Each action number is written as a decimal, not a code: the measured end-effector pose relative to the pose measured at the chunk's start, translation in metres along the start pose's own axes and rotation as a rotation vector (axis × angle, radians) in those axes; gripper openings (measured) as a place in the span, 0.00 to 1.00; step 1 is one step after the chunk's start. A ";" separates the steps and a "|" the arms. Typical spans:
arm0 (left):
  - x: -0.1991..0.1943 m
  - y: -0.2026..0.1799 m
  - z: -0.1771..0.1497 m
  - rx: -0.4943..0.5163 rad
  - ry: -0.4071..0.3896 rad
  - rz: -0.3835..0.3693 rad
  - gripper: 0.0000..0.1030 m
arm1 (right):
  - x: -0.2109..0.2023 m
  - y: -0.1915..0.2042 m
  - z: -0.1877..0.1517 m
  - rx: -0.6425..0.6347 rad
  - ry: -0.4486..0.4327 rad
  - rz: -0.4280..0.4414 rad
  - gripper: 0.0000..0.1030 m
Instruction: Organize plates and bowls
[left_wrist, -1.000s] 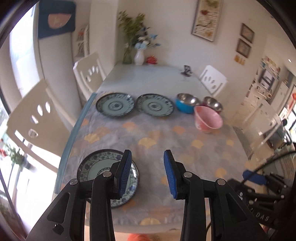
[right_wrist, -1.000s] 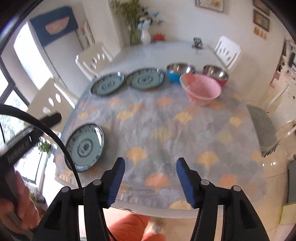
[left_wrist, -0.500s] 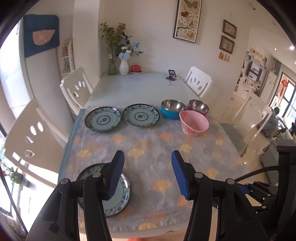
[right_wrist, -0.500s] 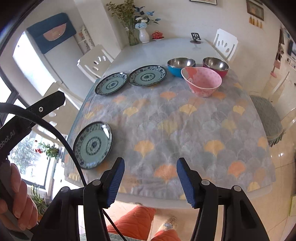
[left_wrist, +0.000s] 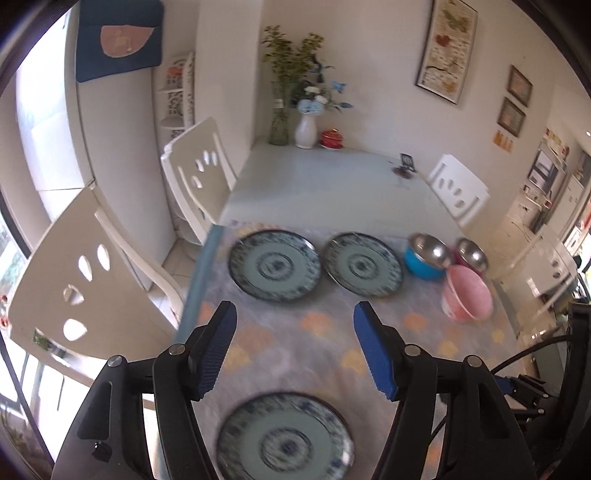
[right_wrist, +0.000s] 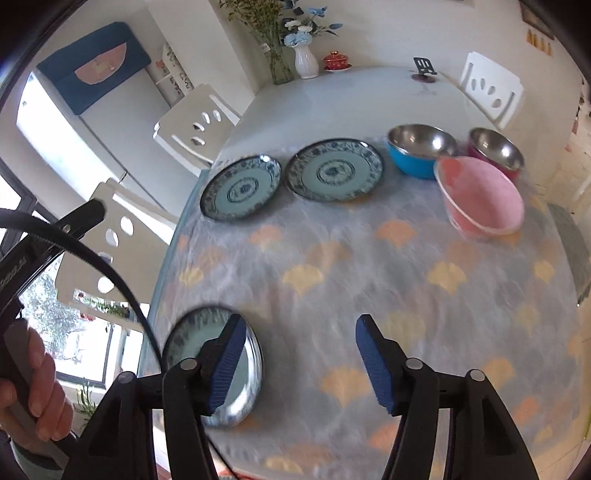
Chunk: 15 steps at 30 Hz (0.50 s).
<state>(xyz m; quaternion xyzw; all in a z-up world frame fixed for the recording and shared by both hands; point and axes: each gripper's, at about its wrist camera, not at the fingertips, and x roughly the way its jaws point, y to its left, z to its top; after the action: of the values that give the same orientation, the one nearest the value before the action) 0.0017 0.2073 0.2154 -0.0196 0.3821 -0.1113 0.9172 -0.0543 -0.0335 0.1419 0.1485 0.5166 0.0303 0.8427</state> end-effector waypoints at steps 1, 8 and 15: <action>0.004 0.005 0.006 0.002 -0.003 0.001 0.62 | 0.006 0.002 0.011 0.002 -0.006 0.001 0.67; 0.069 0.041 0.049 0.060 0.056 -0.001 0.66 | 0.052 0.018 0.075 0.038 0.014 0.044 0.74; 0.180 0.087 0.062 -0.036 0.235 -0.207 0.51 | 0.116 0.030 0.106 0.097 0.081 0.068 0.74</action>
<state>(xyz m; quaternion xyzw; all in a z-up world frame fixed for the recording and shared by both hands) 0.1849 0.2496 0.1239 -0.0623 0.4846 -0.1999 0.8493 0.0962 -0.0041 0.0955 0.2054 0.5457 0.0398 0.8114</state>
